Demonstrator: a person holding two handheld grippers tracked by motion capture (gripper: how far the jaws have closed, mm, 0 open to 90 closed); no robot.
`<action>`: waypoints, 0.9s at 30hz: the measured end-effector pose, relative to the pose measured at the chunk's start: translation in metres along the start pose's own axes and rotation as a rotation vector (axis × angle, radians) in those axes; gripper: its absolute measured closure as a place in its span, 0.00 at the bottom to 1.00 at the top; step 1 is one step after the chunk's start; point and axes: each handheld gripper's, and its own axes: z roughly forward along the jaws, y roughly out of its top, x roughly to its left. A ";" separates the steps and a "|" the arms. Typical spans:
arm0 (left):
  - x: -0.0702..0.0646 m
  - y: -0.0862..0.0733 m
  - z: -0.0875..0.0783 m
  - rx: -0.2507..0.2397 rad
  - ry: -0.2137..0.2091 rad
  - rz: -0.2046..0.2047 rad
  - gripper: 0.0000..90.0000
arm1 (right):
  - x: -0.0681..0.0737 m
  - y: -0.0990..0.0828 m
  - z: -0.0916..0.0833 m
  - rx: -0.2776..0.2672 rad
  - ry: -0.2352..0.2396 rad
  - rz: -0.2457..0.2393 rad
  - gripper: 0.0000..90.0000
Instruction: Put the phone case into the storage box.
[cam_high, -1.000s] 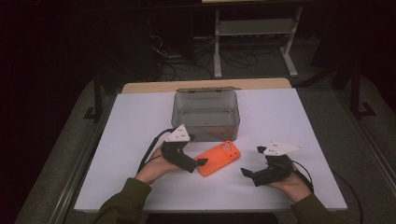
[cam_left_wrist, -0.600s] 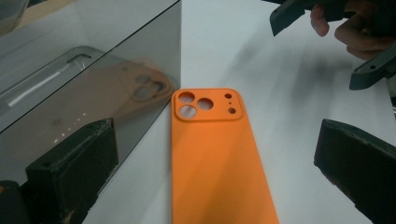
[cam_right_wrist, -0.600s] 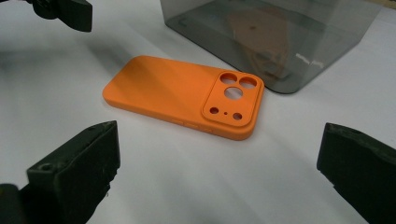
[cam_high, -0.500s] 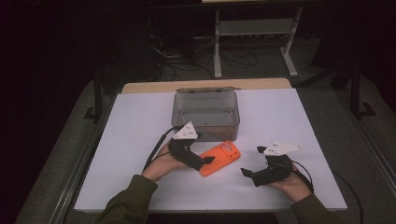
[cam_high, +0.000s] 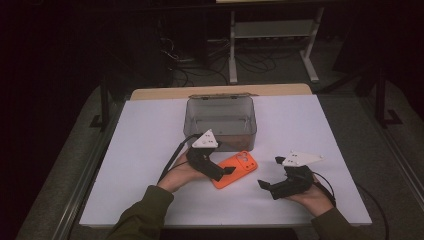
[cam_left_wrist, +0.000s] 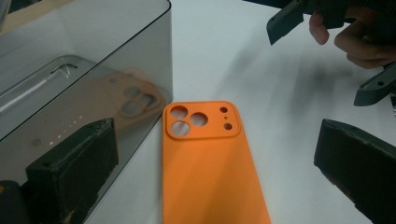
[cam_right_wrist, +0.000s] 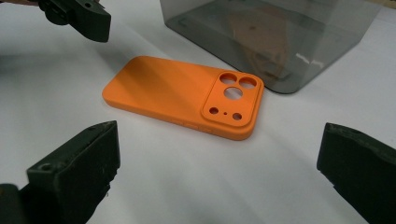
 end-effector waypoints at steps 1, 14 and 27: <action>0.000 0.000 0.001 -0.001 -0.001 0.000 0.00 | 0.000 0.000 0.000 0.000 0.000 0.000 0.00; -0.001 0.006 0.013 -0.004 -0.009 0.000 0.00 | 0.000 0.000 0.000 -0.001 0.001 0.000 0.00; 0.000 0.007 0.023 0.002 -0.009 0.006 0.00 | 0.000 0.000 0.000 0.001 0.002 -0.002 0.00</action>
